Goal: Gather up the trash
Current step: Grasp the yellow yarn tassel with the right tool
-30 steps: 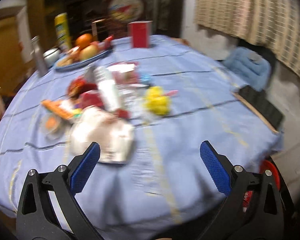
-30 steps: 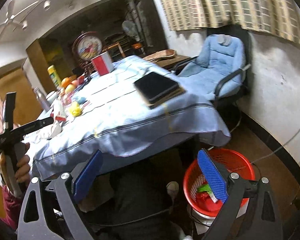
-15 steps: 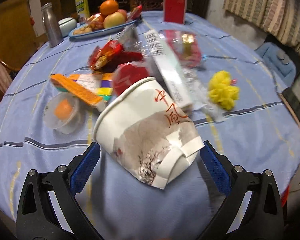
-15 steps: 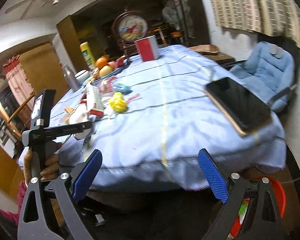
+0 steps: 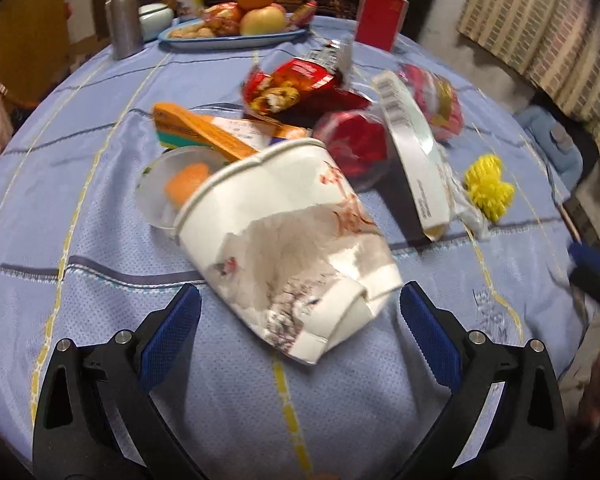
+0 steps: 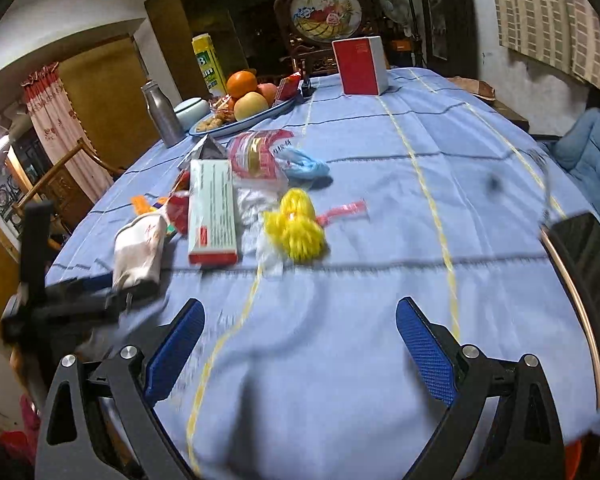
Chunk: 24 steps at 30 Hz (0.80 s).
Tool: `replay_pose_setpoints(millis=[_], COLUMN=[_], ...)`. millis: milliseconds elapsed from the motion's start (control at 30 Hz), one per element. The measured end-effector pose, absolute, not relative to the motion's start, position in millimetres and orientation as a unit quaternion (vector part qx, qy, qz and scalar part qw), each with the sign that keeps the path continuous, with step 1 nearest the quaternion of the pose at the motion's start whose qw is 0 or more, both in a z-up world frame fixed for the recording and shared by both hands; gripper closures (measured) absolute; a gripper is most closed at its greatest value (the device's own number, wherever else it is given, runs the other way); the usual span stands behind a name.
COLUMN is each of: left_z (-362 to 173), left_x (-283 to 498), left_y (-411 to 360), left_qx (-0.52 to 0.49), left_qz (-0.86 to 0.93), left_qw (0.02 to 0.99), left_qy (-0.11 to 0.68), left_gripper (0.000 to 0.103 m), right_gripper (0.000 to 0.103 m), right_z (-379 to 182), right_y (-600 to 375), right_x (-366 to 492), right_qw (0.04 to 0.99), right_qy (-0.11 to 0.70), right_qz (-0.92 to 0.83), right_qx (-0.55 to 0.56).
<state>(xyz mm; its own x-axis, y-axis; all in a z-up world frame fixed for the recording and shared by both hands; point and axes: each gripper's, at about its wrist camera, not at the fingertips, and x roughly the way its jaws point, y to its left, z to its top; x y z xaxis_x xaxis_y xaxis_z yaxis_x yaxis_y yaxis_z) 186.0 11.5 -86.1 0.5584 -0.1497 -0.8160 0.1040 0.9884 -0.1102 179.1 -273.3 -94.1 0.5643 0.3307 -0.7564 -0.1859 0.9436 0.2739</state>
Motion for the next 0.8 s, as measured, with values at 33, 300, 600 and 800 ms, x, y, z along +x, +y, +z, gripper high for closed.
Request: replay_pose_setpoints(millis=[33,300,600,800], left_z=[-86.5,-86.3,-83.7,-82.3], left_x=[185.7,180.4,182.8,188.2], left_y=[9.8,7.6,12.8,14.9], left_qx=[-0.021,-0.033,-0.056,-0.071], left_qz=[-0.075,-0.1,-0.109,-0.099], left_qw=[0.882,0.888,0.887,0.883], left_qy=[0.464,0.448,0.444,0.453], left_gripper=[0.007,0.007,0.007,0.007], right_gripper=[0.009,0.026,0.049,0.071], right_z=[-94.0,-108.1,-129.1,-128.1], right_y=[-269.0,-250.0,-246.0,-245.2], right_x=[186.7,239.5,260.6,254.3], right_qw=[0.882,0.882,0.86,0.865], right_qy=[0.441,0.447,0.488,0.478], right_qz=[0.149,0.136,0.132,0.135], right_qx=[0.078,0.065,0.074,0.074])
